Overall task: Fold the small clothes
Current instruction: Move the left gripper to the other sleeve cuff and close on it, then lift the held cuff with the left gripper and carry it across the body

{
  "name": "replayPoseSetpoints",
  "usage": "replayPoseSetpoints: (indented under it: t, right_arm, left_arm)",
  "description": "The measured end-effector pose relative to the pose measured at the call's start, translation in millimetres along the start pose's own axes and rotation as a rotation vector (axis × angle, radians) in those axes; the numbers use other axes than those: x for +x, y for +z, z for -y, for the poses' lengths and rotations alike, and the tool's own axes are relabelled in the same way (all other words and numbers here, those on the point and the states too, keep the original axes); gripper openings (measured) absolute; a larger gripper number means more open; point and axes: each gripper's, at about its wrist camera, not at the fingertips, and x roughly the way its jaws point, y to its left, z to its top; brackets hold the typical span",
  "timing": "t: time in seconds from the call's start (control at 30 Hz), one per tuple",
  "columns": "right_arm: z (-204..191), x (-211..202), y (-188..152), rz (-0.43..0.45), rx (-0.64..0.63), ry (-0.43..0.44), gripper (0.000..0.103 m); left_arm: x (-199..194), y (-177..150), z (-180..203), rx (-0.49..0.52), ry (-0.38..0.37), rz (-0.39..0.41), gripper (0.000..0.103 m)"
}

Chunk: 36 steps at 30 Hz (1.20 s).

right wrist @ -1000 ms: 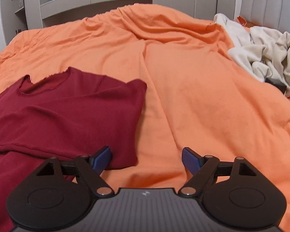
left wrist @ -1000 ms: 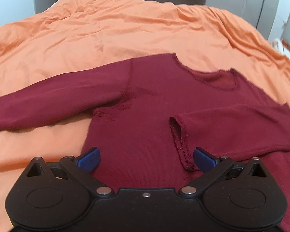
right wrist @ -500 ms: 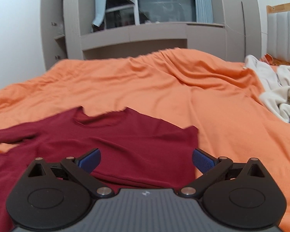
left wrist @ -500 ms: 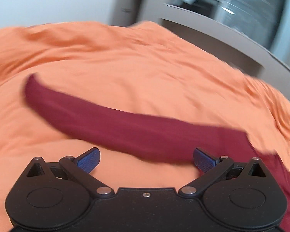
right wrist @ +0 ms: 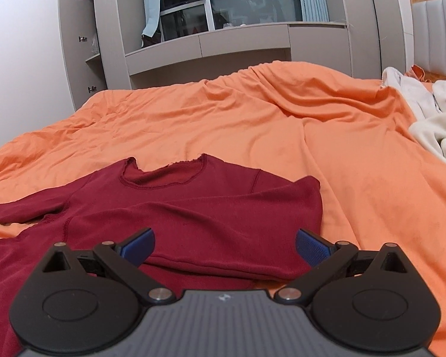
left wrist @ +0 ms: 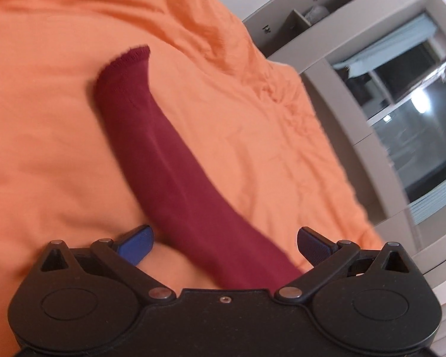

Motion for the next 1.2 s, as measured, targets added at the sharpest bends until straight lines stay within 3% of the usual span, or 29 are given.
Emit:
replayPoseSetpoints:
  t: [0.1, 0.27, 0.33, 0.47, 0.53, 0.7, 0.83, 0.93, 1.0, 1.2]
  right_arm:
    - [1, 3, -1, -0.009, 0.003, -0.003, 0.103]
    - [1, 4, -2, -0.012, 0.005, -0.001, 0.103]
    - [0, 4, -2, -0.013, 0.006, -0.002, 0.103]
    - [0, 5, -3, -0.016, 0.006, 0.000, 0.103]
    - [-1, 5, -4, -0.019, 0.004, 0.002, 0.103]
    - [-2, 6, -6, -0.028, -0.002, 0.005, 0.103]
    - [-4, 6, -6, -0.031, -0.006, 0.005, 0.103]
    - [-4, 5, -6, -0.029, -0.007, 0.006, 0.103]
    - [-4, 5, -6, -0.027, -0.006, 0.007, 0.103]
    - [-3, 2, -5, -0.018, 0.000, 0.016, 0.103]
  left_arm:
    - [12, -3, -1, -0.031, -0.049, 0.029, 0.102]
    - [6, 0, 1, -0.088, -0.176, 0.172, 0.099]
    - [5, 1, 6, -0.066, -0.150, 0.222, 0.099]
    - [7, 2, 0, -0.105, -0.007, 0.292, 0.097]
    - [7, 5, -8, -0.163, 0.045, 0.321, 0.086]
    - [-2, 10, -18, -0.226, 0.062, 0.390, 0.069]
    - [-6, 12, -17, -0.225, 0.045, 0.414, 0.026]
    - [-14, 11, -10, -0.178, 0.029, 0.446, 0.011]
    - [-15, 14, 0, -0.125, 0.027, 0.465, 0.004]
    - [-20, 9, 45, 0.065, 0.028, 0.487, 0.003]
